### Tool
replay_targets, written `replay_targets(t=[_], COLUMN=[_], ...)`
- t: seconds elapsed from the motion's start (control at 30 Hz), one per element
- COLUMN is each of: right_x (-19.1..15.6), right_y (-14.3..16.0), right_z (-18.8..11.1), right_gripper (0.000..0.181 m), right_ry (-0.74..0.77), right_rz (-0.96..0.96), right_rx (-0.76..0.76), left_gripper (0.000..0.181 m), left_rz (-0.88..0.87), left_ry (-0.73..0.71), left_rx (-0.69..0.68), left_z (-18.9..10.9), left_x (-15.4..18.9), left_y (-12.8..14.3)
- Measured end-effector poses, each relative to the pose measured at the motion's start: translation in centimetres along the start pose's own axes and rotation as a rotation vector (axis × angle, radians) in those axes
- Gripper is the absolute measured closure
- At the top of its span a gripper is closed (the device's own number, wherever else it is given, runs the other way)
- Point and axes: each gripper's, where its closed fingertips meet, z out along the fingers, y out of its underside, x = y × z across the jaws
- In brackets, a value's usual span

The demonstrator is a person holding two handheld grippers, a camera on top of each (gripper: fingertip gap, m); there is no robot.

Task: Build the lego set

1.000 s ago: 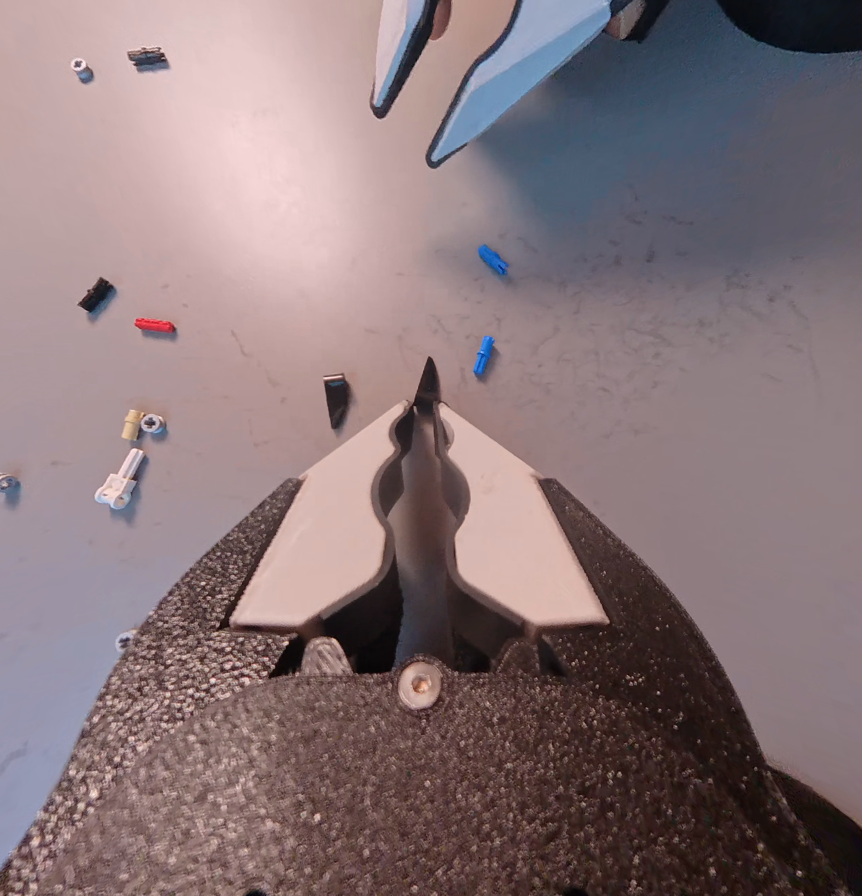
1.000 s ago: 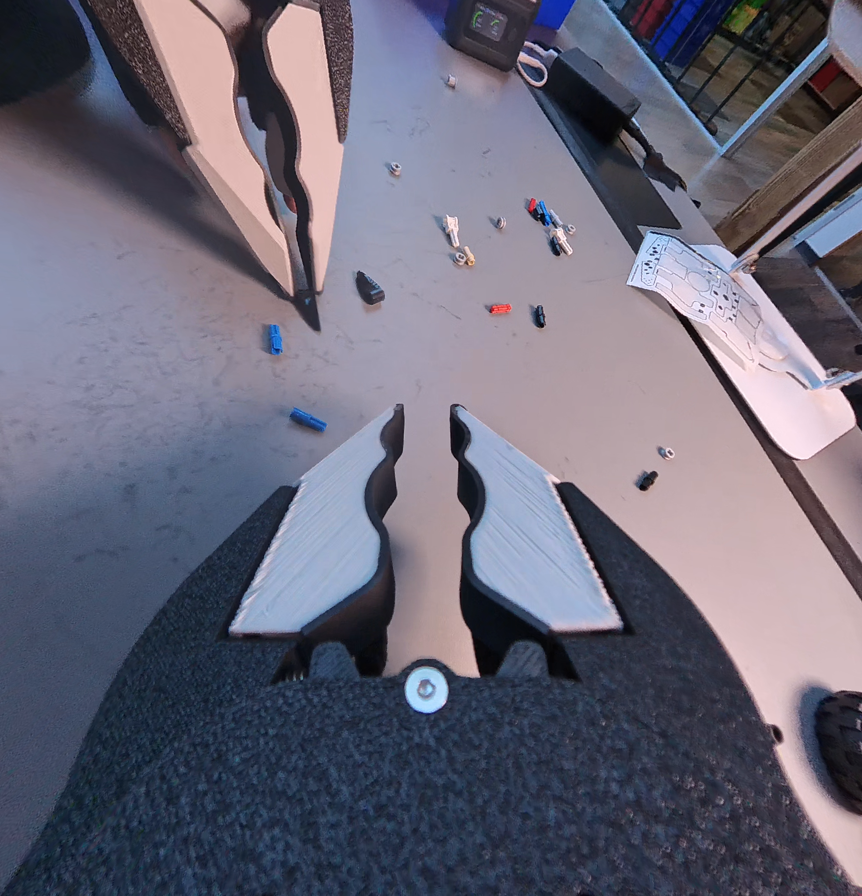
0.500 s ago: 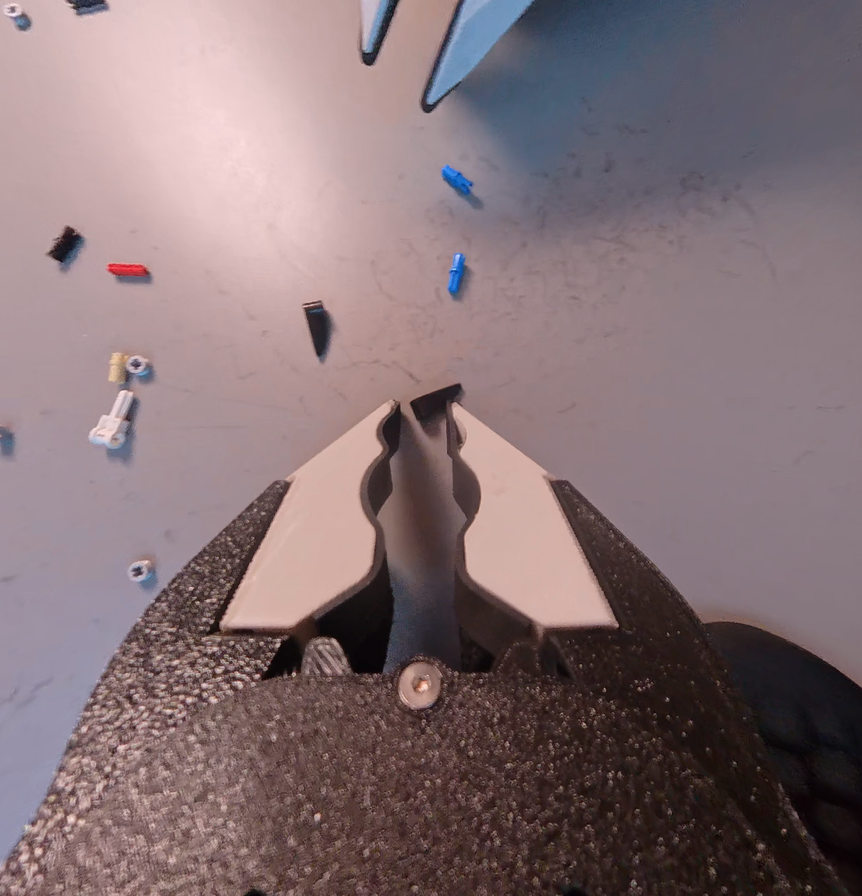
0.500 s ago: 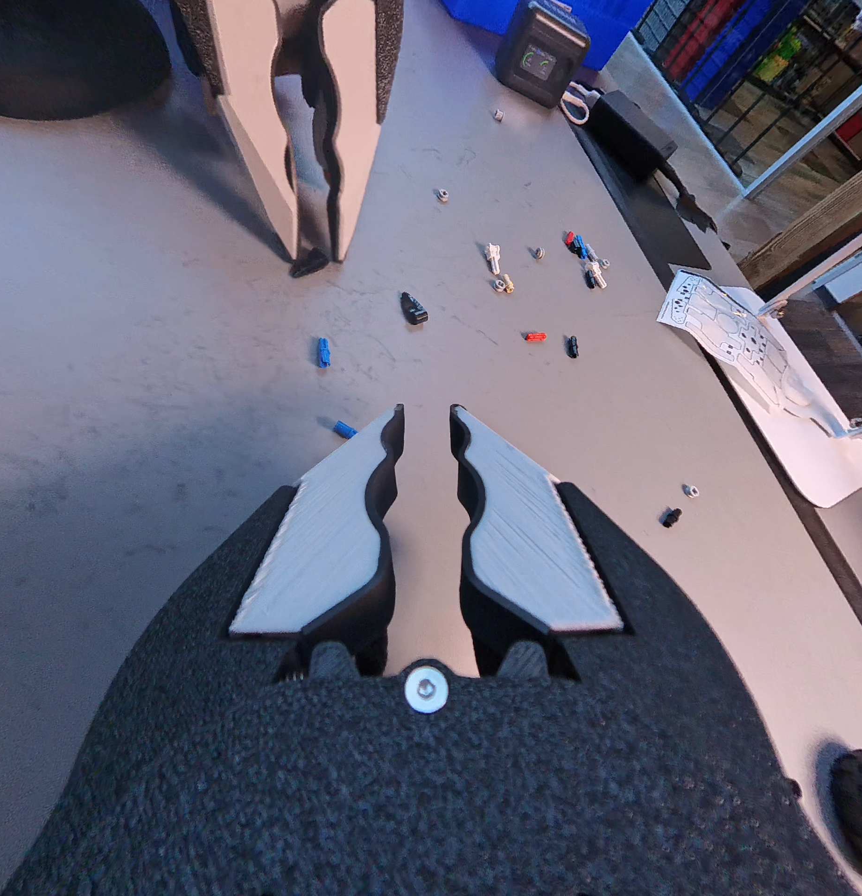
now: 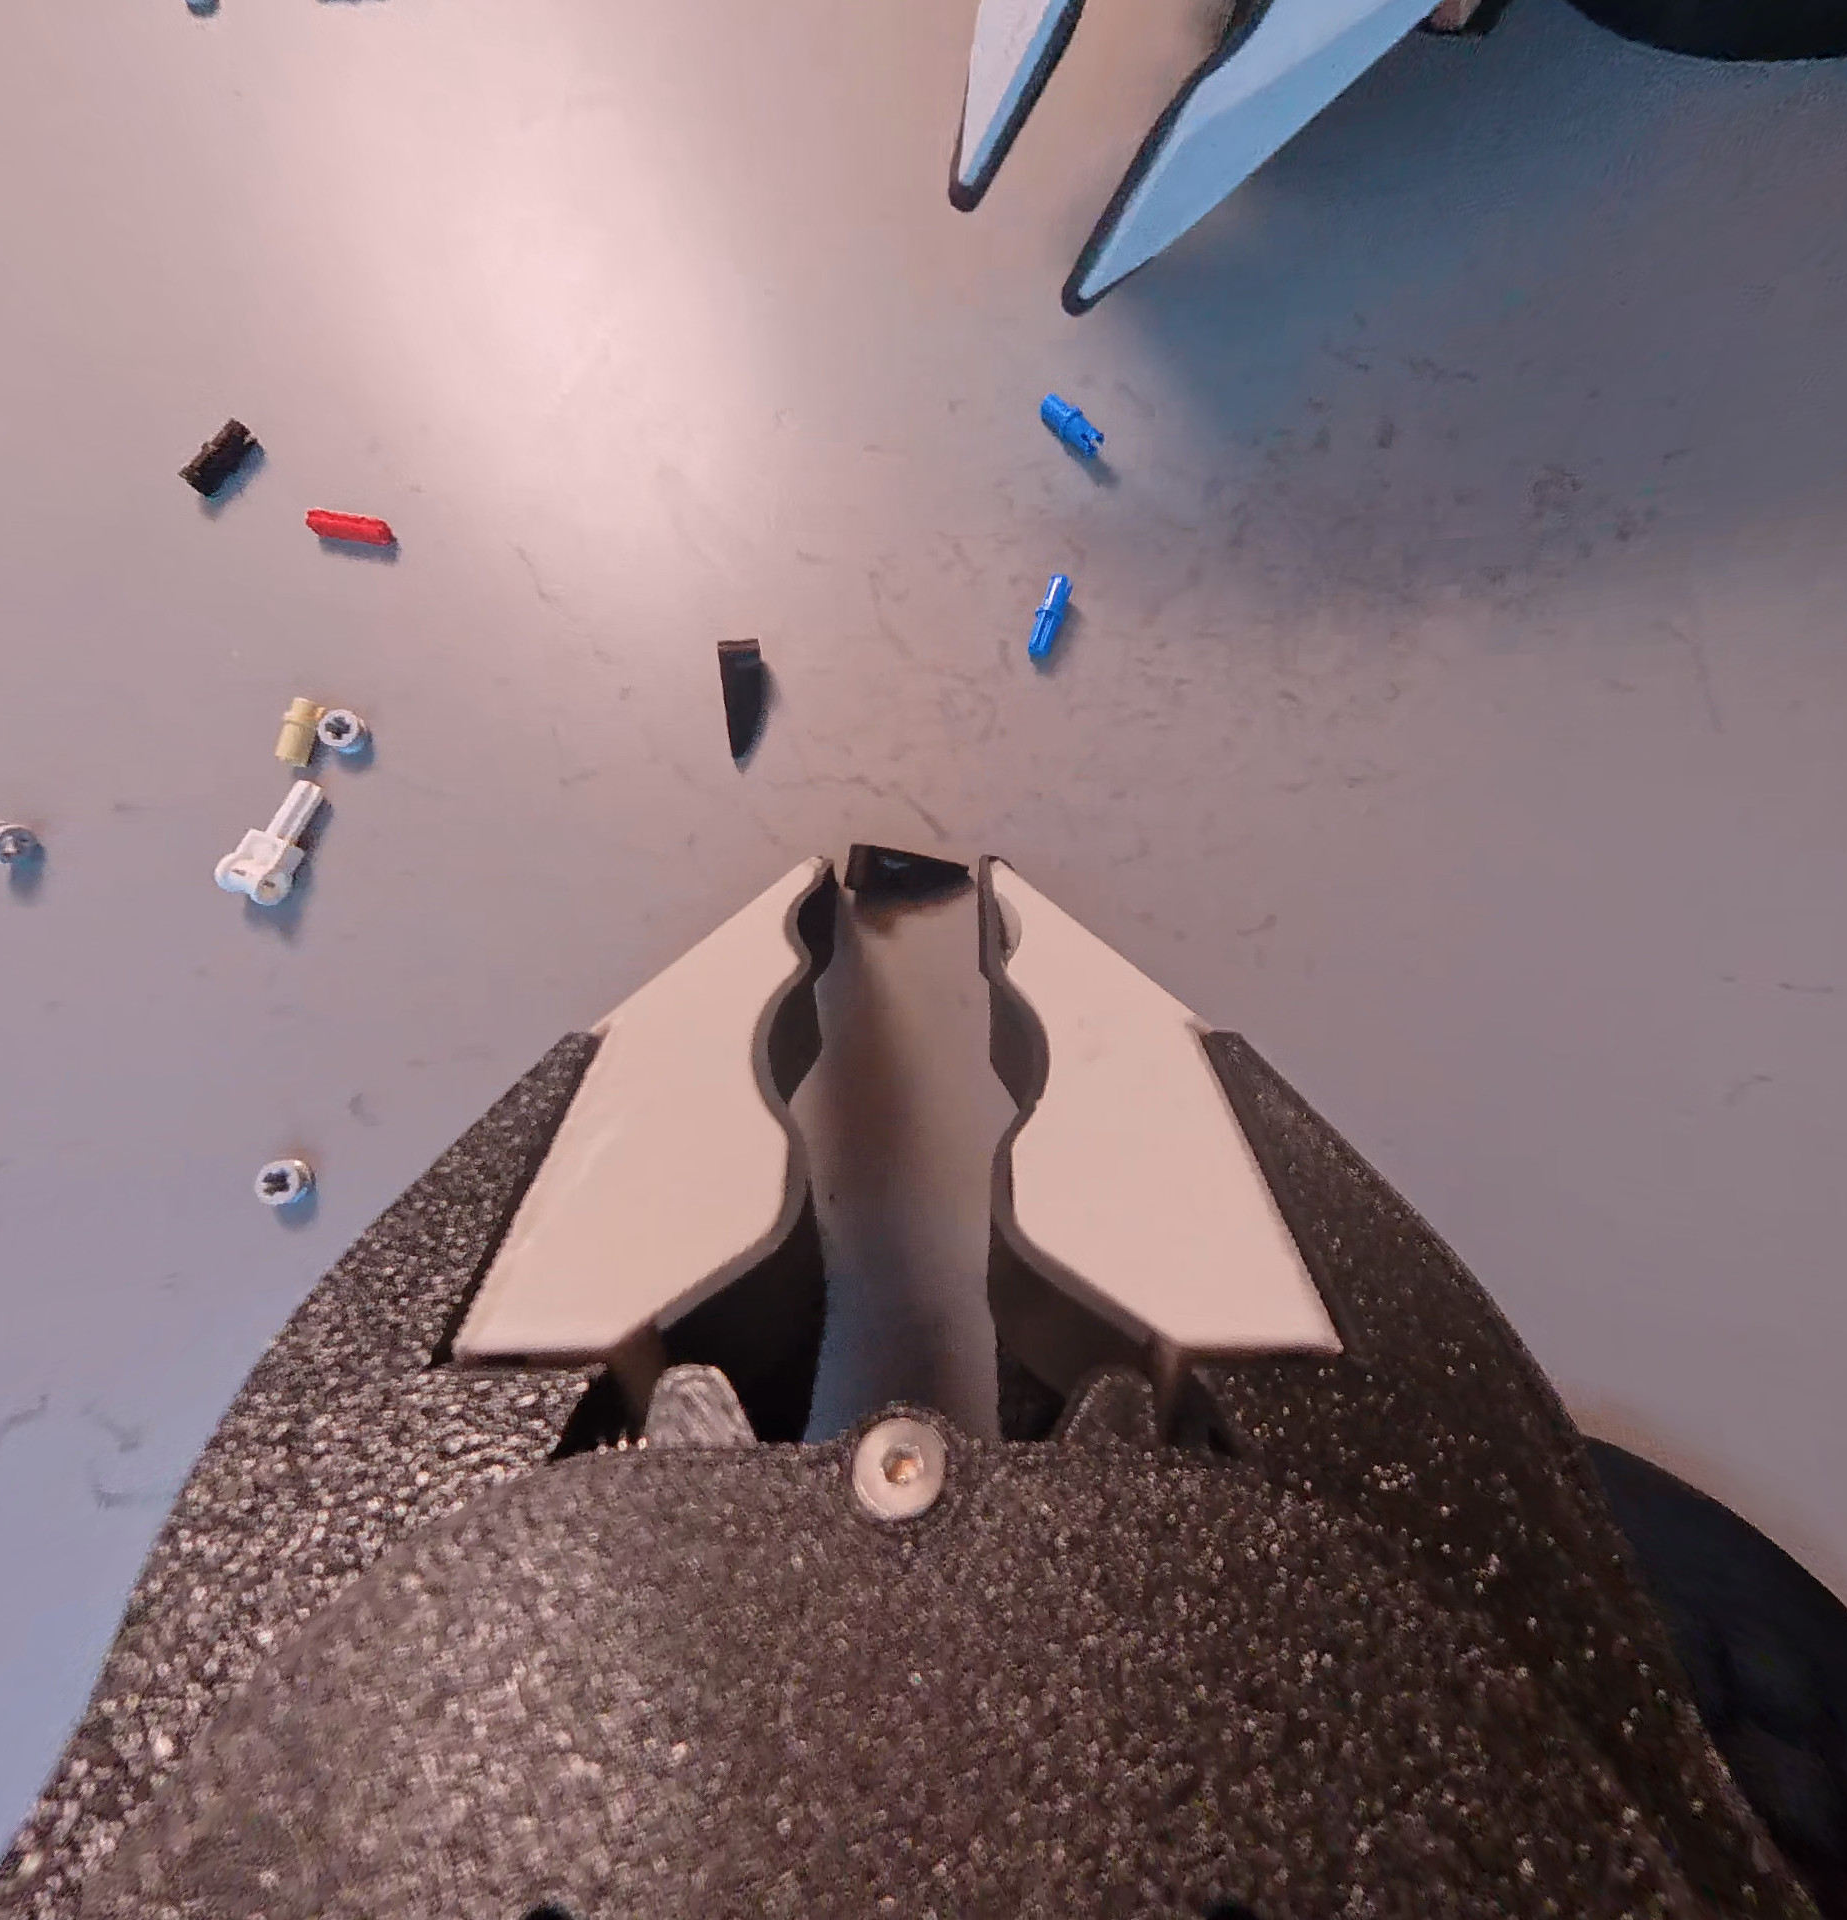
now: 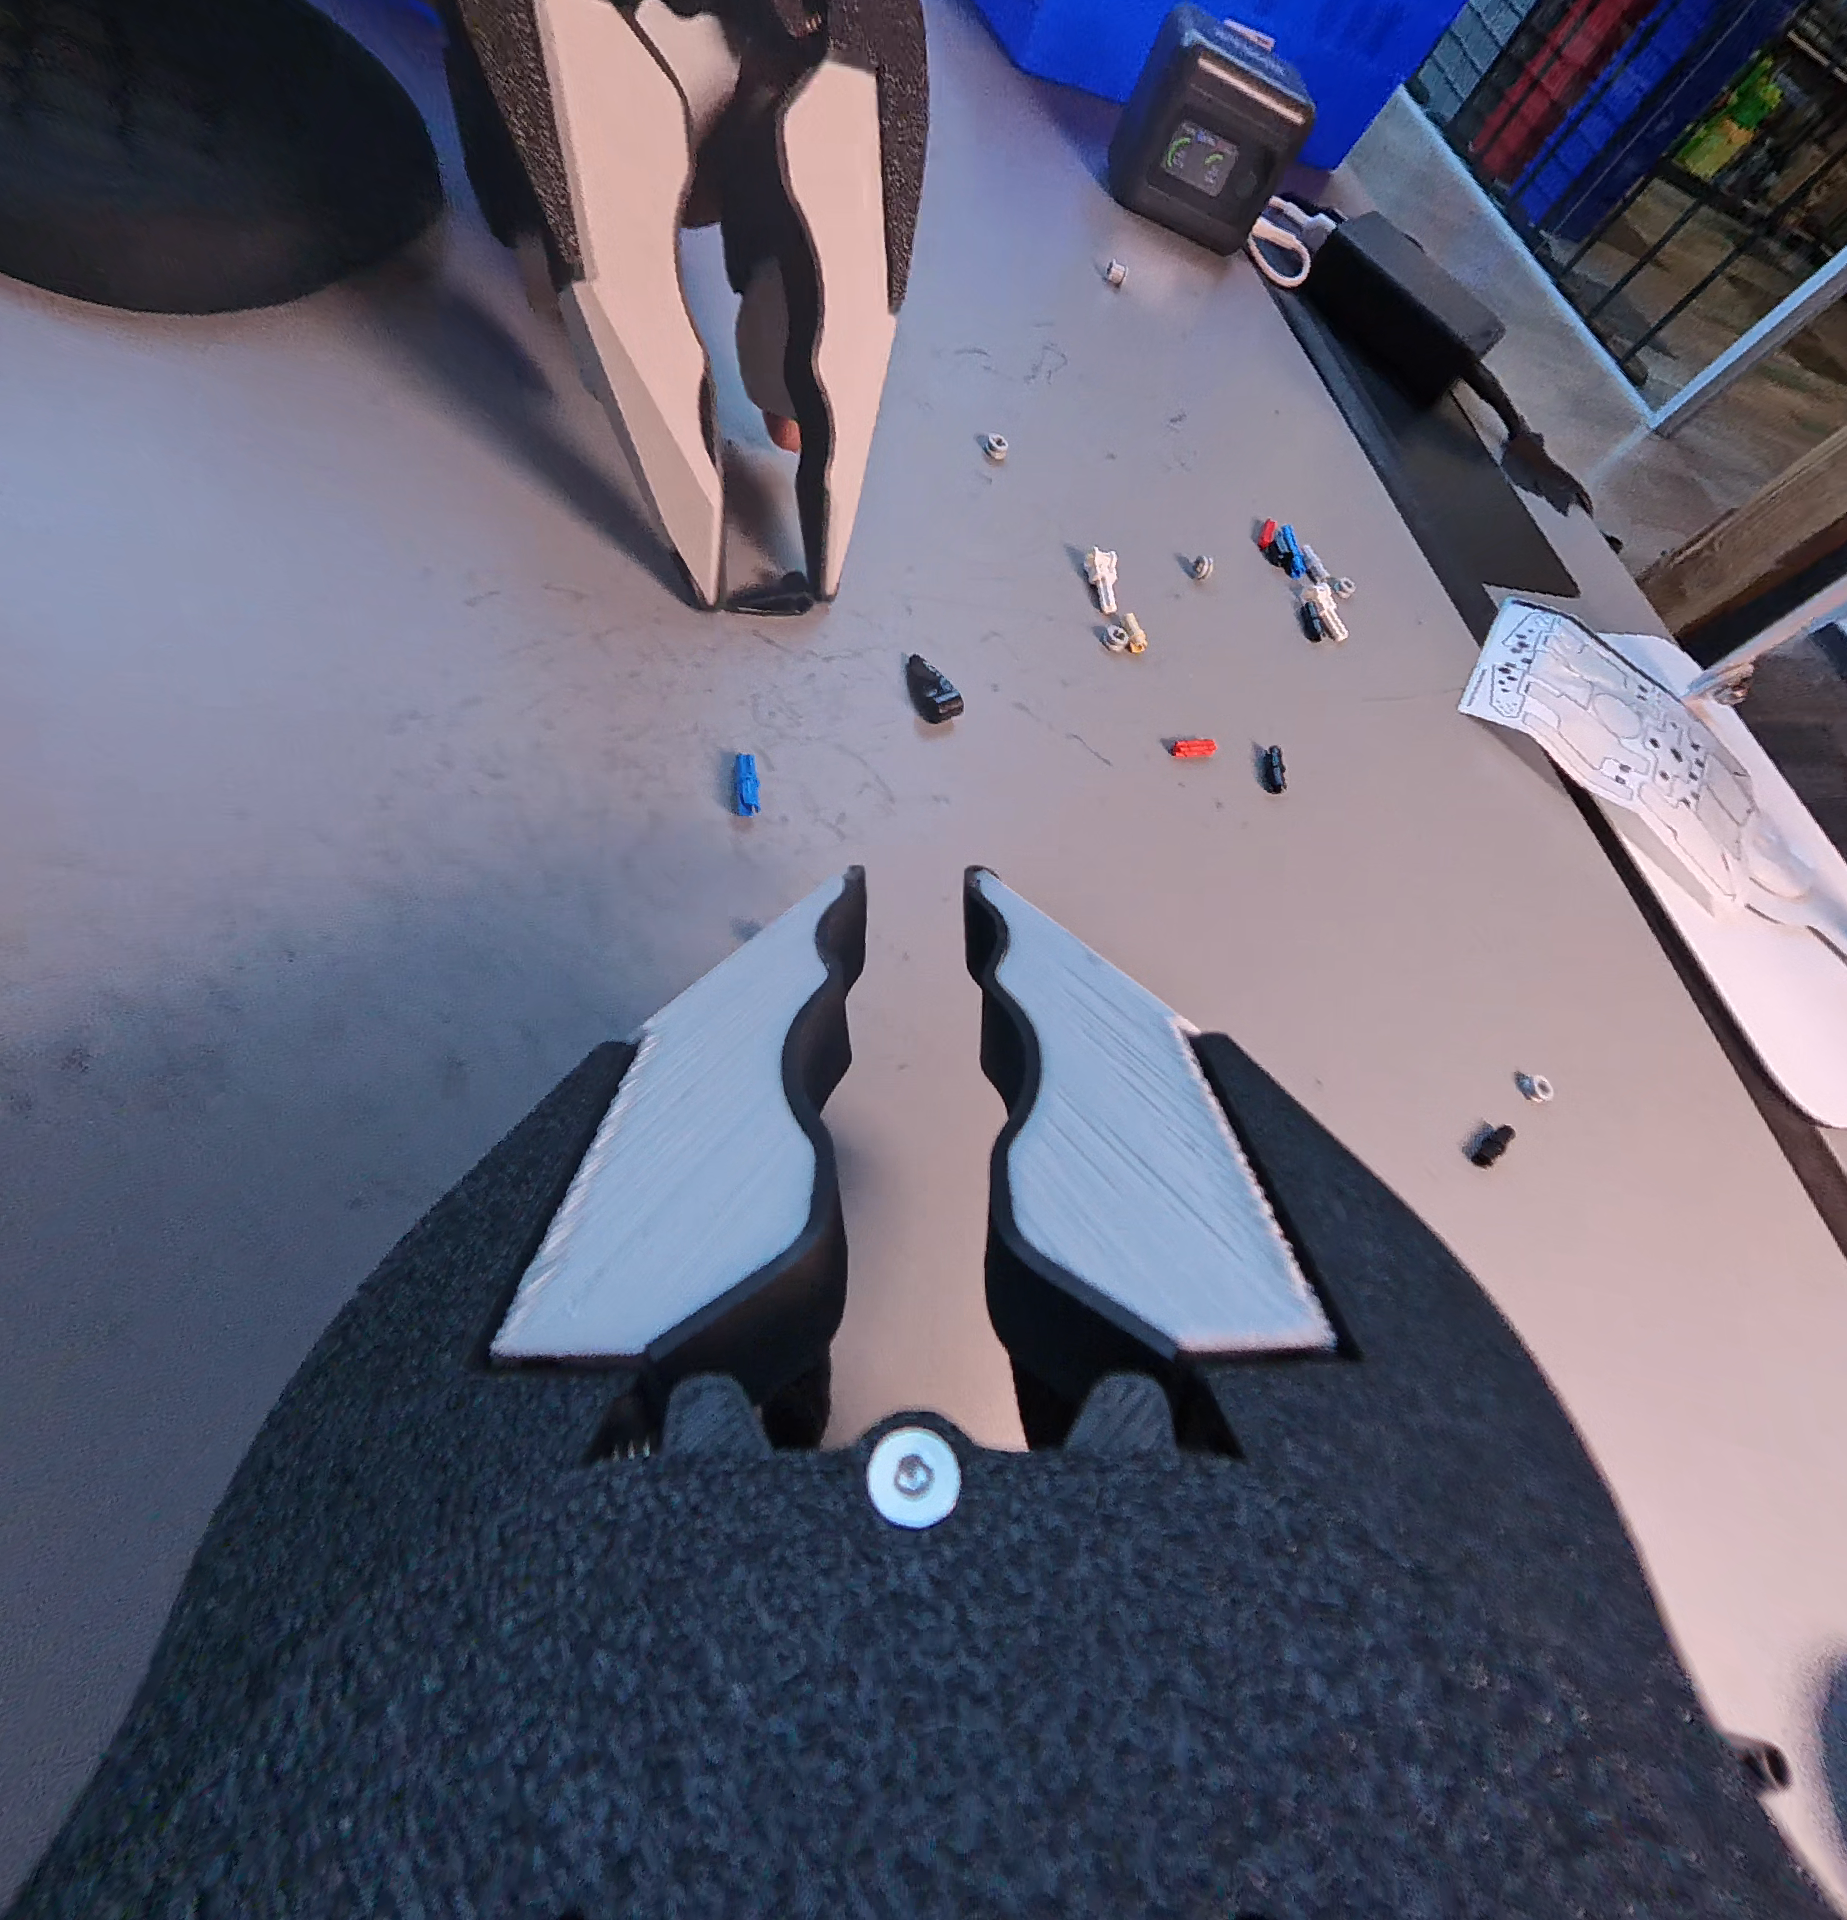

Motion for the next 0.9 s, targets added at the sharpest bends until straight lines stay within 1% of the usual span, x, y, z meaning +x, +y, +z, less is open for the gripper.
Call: replay_targets(t=[0.03,0.2,0.33,0.4,0.5,0.6,0.67,0.73,0.83,0.9], right_x=[-0.3,-2.0,-2.3,-2.3,-2.5,-3.4,-3.8,-3.7,-3.6,-3.7], right_y=[-0.2,-1.1,-1.1,-1.1,-1.3,-1.1,-0.8,-0.3,0.3,0.5], right_z=[0.1,0.5,0.6,0.5,0.4,0.9,1.5,2.1,3.0,3.4], right_gripper=[0.163,0.163,0.163,0.163,0.163,0.167,0.169,0.169,0.170,0.171], right_ry=[-0.010,-0.071,-0.076,-0.079,-0.094,-0.157,-0.204,-0.235,-0.269,-0.293], right_rz=[0.003,0.023,0.010,0.016,0.033,0.058,0.106,0.133,0.139,0.144], right_rx=[0.004,0.013,0.006,0.008,0.017,-0.021,-0.082,-0.156,-0.224,-0.257], left_gripper=[0.158,0.159,0.159,0.159,0.159,0.159,0.159,0.159,0.159,0.159], left_rz=[0.003,0.002,0.005,0.016,0.020,0.018,0.013,0.015,0.034,0.041], left_ry=[0.003,0.032,0.087,0.129,0.210,0.257,0.248,0.216,0.171,0.167], left_rx=[0.008,0.021,0.051,0.102,0.228,0.303,0.293,0.248,0.170,0.156], left_z=[0.1,0.2,0.3,0.1,-1.0,-1.9,-1.9,-1.3,-0.4,-0.2], left_x=[0.1,0.4,1.3,2.1,3.5,4.2,4.0,3.6,3.2,3.3], left_y=[-0.1,-0.2,-0.6,-1.5,-3.7,-4.9,-4.7,-4.0,-2.9,-2.8])
